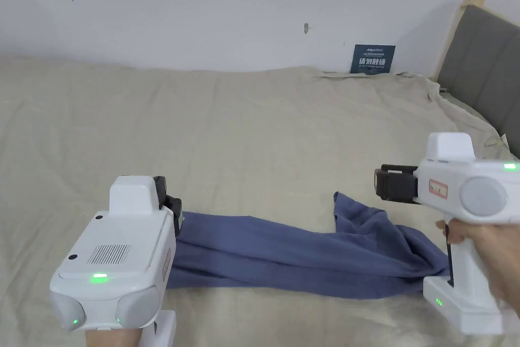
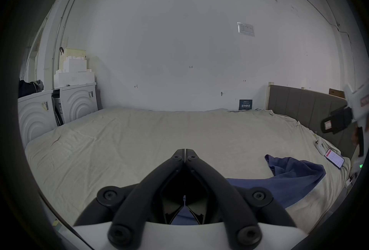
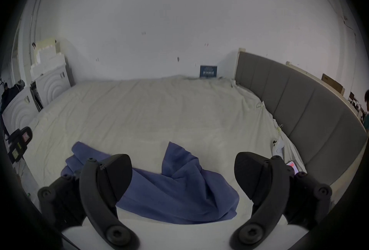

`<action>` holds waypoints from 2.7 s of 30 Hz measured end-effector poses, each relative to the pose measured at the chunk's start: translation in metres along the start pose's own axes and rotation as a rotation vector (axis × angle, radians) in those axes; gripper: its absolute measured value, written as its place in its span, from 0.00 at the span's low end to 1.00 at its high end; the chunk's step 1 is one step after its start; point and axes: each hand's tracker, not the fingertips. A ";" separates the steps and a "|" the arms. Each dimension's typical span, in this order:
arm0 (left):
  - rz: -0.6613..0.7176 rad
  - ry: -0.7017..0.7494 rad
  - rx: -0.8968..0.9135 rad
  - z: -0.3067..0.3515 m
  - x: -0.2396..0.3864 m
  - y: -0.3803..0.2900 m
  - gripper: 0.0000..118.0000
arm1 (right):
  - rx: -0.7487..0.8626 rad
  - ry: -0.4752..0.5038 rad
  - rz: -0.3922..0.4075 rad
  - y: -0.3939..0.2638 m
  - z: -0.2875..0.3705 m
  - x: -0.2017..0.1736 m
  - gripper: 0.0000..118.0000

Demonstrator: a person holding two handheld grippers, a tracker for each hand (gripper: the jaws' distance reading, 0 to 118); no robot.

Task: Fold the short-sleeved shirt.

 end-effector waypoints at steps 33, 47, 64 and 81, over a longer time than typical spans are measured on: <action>0.032 0.008 -0.157 -0.060 -0.003 -0.014 0.05 | -0.580 -0.059 -0.099 -0.023 -0.192 0.028 0.04; 0.159 -0.081 -0.594 -0.174 -0.052 0.044 0.98 | -0.365 -0.005 -0.160 -0.002 -0.128 0.032 0.04; 0.037 -0.003 -0.969 -0.287 -0.055 -0.031 0.83 | -0.346 -0.008 -0.181 -0.016 -0.134 0.035 0.04; -0.064 -0.127 -0.986 -0.273 -0.037 -0.031 0.01 | -0.357 -0.012 -0.172 -0.014 -0.137 0.032 0.04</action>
